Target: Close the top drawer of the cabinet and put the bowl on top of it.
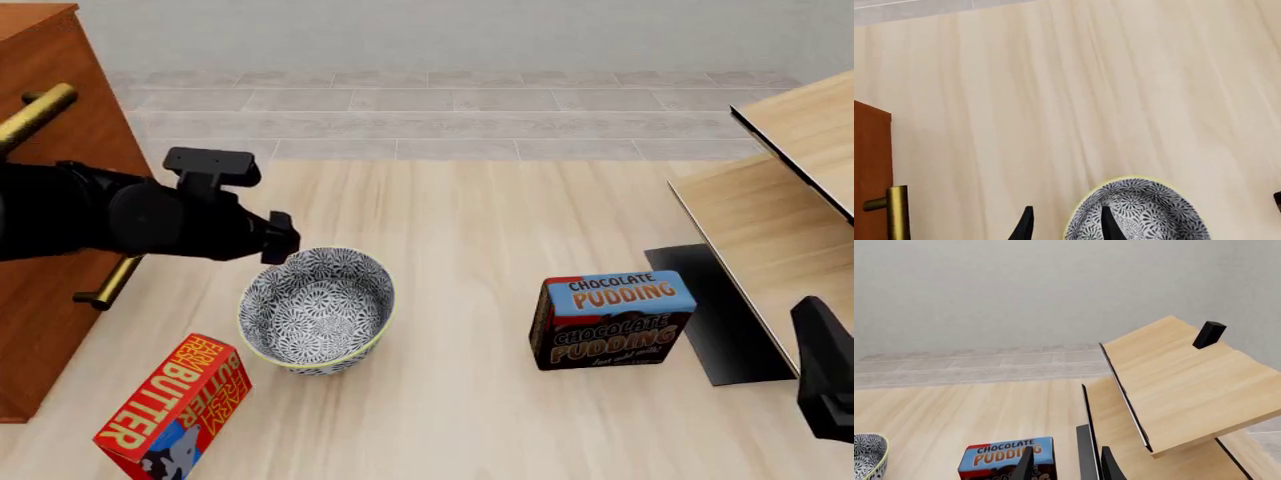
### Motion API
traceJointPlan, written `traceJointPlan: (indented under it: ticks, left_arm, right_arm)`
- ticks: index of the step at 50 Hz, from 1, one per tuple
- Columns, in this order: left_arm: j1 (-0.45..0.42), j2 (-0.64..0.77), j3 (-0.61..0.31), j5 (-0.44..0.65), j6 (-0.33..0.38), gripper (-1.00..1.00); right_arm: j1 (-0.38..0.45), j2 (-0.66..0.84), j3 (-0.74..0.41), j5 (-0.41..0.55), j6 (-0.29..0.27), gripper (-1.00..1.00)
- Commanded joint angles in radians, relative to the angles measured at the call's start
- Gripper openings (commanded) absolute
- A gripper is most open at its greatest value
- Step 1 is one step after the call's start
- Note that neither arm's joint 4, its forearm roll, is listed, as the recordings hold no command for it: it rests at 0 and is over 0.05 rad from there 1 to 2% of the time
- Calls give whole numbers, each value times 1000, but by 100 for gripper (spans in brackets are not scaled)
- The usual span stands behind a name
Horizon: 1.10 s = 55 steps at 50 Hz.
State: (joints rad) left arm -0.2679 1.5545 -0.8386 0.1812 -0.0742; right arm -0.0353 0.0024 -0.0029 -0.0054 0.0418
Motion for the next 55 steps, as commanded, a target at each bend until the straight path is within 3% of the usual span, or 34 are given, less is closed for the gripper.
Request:
traceJointPlan:
  ticks: [1, 55]
  left_arm:
    - [-1, 25, 46, -42, -10, 100]
    - [-15, 106, 163, -167, -35, 100]
  right_arm:
    - [0, -1, 1, -2, 1, 100]
    - [0, -1, 0, -4, -1, 100]
